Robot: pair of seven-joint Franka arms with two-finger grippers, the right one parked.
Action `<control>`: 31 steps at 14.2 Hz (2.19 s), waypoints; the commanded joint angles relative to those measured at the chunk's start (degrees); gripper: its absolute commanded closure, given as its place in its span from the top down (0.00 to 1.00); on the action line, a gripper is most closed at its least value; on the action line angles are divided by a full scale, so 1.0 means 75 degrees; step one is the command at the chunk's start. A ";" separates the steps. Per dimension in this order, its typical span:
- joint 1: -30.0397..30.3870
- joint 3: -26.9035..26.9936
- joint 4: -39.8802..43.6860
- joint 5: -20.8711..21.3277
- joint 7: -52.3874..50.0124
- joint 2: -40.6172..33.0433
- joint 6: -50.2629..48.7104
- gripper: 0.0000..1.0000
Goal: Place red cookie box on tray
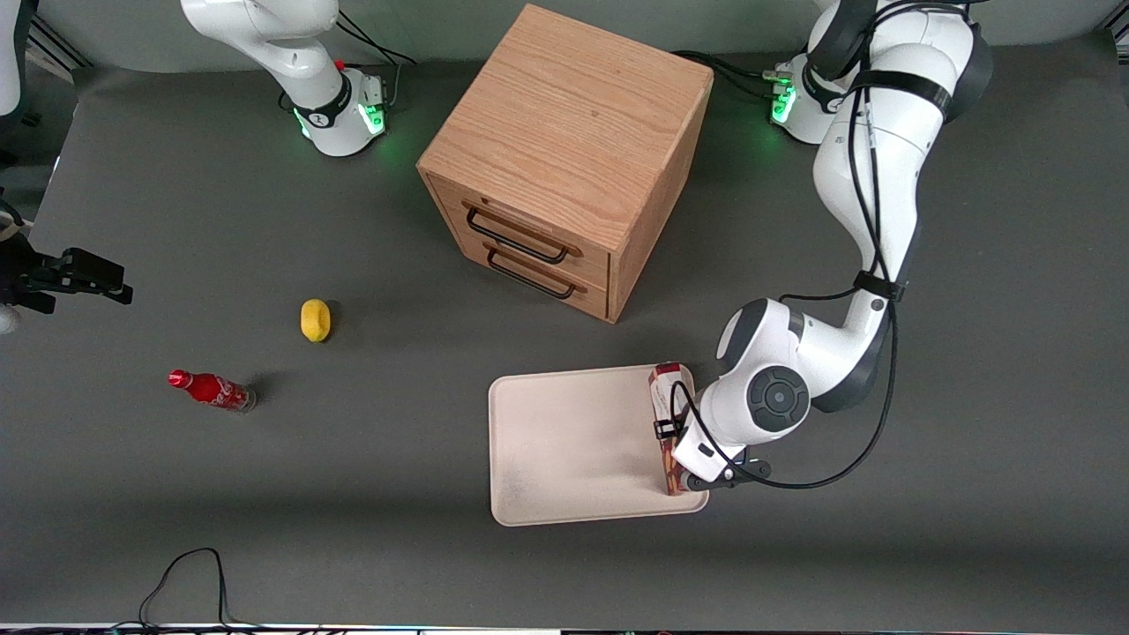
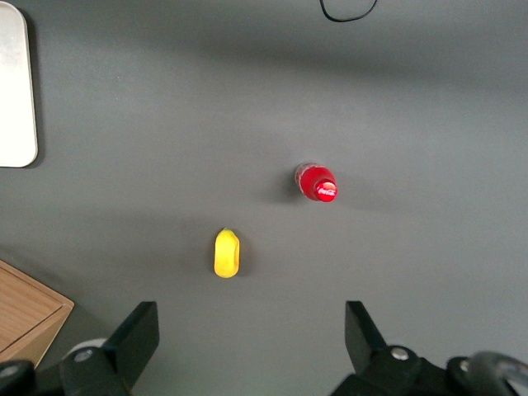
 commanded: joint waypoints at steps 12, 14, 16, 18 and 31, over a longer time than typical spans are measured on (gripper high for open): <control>0.1454 0.0064 -0.2238 0.0018 0.0864 -0.3621 -0.2304 1.00; 0.1852 0.0076 -0.2440 0.0111 0.0947 -0.4174 -0.2854 1.00; 0.2390 0.0099 -0.2499 0.0159 0.1682 -0.4561 -0.3347 1.00; 0.2907 0.0088 -0.2511 0.0171 0.2235 -0.4936 -0.3874 1.00; 0.1268 0.3123 -0.3544 0.0159 0.3398 -0.6977 -0.4530 1.00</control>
